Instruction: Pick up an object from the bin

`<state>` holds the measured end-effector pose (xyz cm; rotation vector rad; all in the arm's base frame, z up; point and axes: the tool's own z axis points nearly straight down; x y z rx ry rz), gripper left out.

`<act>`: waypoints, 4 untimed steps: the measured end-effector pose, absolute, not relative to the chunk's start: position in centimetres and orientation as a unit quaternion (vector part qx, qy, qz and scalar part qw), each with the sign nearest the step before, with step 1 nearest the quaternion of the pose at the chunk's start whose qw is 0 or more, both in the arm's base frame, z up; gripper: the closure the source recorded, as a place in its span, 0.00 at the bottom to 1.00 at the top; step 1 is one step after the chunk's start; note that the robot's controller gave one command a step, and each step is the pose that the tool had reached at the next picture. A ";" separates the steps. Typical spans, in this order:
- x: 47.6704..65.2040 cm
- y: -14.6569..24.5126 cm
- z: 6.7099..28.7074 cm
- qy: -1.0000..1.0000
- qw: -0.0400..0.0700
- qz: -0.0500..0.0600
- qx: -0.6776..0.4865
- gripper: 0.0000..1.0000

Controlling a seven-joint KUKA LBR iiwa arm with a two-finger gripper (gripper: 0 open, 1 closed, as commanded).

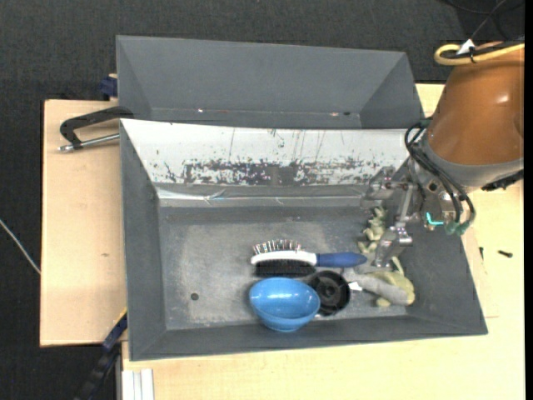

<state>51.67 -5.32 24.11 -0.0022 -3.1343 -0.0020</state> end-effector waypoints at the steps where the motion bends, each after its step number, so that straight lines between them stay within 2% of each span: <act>1: 49.6 -8.8 10.8 -0.999 0.004 -0.001 0.042 0.00; 2: 49.9 -6.4 7.1 -1.000 0.000 -0.001 -0.017 0.00; 3: 50.1 -6.5 7.2 -1.000 -0.004 0.000 -0.018 1.00; 4: 50.1 -4.6 21.1 -0.996 -0.006 0.001 0.091 1.00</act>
Offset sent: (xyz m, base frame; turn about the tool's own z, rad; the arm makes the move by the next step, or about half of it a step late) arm -0.0189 -0.0340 -0.1287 -0.0870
